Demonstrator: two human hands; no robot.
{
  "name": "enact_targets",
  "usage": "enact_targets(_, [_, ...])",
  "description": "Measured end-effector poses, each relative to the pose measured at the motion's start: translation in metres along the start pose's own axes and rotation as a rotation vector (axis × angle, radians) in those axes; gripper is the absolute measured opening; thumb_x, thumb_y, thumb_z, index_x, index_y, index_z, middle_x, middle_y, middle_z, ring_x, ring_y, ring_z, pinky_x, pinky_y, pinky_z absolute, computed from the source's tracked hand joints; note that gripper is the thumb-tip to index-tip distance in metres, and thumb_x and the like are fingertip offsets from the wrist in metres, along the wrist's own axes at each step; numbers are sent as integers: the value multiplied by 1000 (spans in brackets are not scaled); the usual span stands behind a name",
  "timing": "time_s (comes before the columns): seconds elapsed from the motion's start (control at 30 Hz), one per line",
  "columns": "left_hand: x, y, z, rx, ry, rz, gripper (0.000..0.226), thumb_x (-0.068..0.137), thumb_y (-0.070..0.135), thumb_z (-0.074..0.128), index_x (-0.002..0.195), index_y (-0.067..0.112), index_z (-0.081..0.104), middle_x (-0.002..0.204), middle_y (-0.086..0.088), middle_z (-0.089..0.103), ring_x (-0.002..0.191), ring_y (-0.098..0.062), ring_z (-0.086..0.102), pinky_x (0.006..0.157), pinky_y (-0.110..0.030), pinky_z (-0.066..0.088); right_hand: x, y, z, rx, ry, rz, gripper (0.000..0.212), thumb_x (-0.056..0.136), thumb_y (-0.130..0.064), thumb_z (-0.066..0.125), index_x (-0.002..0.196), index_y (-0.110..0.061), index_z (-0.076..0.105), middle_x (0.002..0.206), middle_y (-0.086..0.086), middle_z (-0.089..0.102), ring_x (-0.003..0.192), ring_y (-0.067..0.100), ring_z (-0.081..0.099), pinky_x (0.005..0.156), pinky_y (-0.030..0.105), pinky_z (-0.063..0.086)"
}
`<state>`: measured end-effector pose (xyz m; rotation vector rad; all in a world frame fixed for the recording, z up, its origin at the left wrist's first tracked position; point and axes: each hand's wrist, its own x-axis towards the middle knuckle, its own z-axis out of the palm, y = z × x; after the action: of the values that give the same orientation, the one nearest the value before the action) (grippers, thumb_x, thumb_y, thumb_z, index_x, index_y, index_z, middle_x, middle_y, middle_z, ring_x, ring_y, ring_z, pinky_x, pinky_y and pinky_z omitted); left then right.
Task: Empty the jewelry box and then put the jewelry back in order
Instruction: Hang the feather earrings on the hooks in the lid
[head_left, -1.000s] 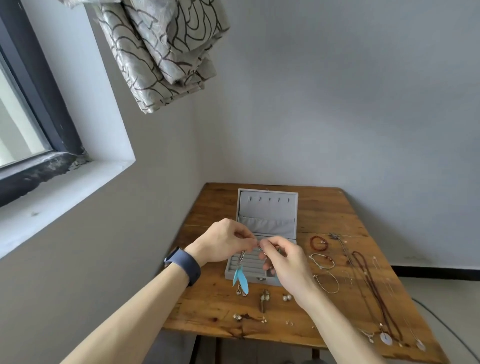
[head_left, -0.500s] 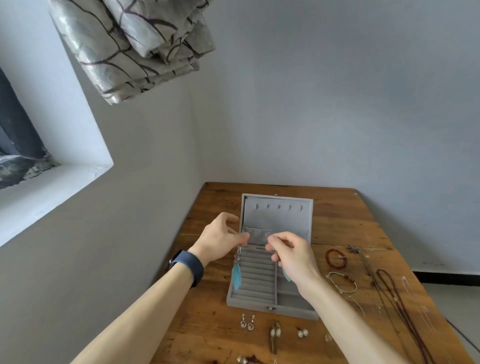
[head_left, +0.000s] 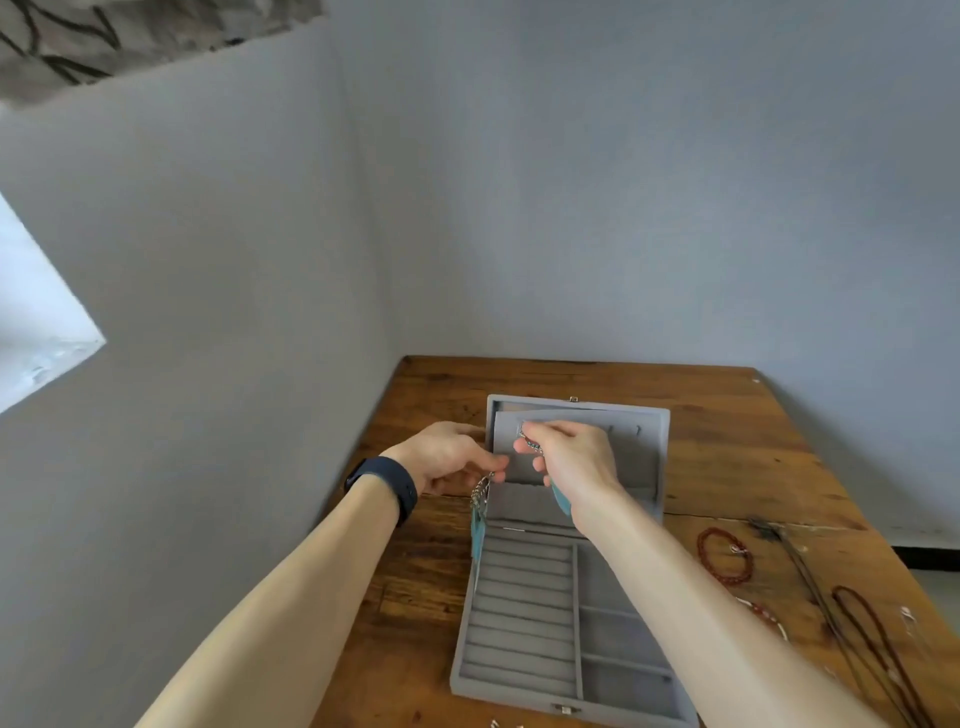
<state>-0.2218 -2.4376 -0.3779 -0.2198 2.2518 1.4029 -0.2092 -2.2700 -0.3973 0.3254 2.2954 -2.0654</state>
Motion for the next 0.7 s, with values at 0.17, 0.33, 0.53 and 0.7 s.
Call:
enact_targets(0.17, [-1,-7,-3,31,62,47,57,81,26,81,132,23,57,85,3,77,53,-2,57,41,-17,35,0,3,8,-60,75,15,22,88,-31,67,68,-24,71,66,-15,73,68,9,66,76,34,59])
enact_targets(0.33, [-4,-9,0,27,139,124,39,83,23,80,119,16,68,82,3,77,58,-2,62,52,-19,48,-8,16,13,-58,51,-17,19,93,-33,67,75,-26,72,67,-16,73,63,7,66,68,30,60])
enact_targets(0.53, [-4,-9,3,151,261,149,33,80,34,82,110,25,71,86,8,77,90,-12,71,86,-33,58,-22,33,-12,-20,-221,-11,18,97,-26,66,113,-19,61,84,-2,77,61,3,63,60,21,52])
enact_targets(0.7, [-8,-12,5,140,251,150,48,81,33,82,124,20,66,113,0,72,109,-21,65,99,-42,53,-23,41,-43,-597,1,-488,8,101,-23,56,109,-20,57,95,-4,75,80,16,69,69,34,54])
